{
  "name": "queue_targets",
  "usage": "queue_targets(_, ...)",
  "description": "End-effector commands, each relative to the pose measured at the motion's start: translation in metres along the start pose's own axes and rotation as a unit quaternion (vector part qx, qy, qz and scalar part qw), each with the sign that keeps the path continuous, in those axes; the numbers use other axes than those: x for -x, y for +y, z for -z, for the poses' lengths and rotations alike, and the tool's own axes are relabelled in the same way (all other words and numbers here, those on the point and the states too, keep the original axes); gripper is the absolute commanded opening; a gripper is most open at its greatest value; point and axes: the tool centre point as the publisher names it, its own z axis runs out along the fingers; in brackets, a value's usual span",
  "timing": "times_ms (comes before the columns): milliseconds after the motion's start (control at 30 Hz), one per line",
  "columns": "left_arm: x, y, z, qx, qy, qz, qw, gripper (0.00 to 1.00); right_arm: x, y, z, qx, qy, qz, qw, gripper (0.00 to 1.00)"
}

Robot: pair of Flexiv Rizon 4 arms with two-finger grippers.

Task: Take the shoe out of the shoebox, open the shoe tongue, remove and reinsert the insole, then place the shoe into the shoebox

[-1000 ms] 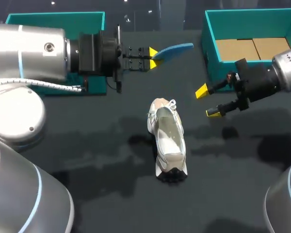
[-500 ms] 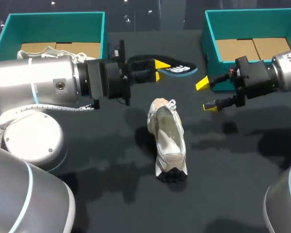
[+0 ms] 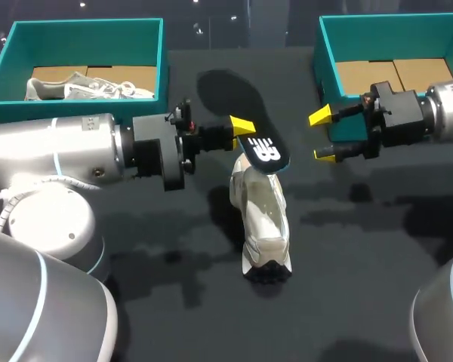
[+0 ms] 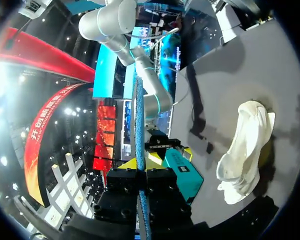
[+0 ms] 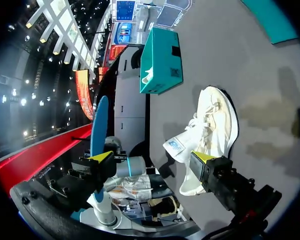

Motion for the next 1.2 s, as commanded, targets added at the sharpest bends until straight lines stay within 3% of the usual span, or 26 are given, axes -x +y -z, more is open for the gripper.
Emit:
queue_targets(33,-0.004,-0.004,0.004,0.002,-0.022,-0.007,1.000,0.00,-0.006,0.001,-0.002,-0.001,-0.009,-0.002,1.000,1.00)
queue_targets(200,-0.004,-0.004,0.004,0.002,-0.022,-0.007,1.000,0.00,-0.006,0.001,-0.002,-0.001,-0.009,-0.002,1.000,1.00)
queue_targets(600,-0.025,0.003,-0.002,-0.007,-0.011,-0.008,1.000,0.00,-0.023,0.010,-0.016,-0.009,0.003,0.056,0.998,1.00)
queue_targets(1200,-0.049,0.004,-0.022,-0.092,0.012,-0.008,0.996,0.00,-0.030,0.012,-0.037,-0.051,0.040,0.082,0.995,1.00)
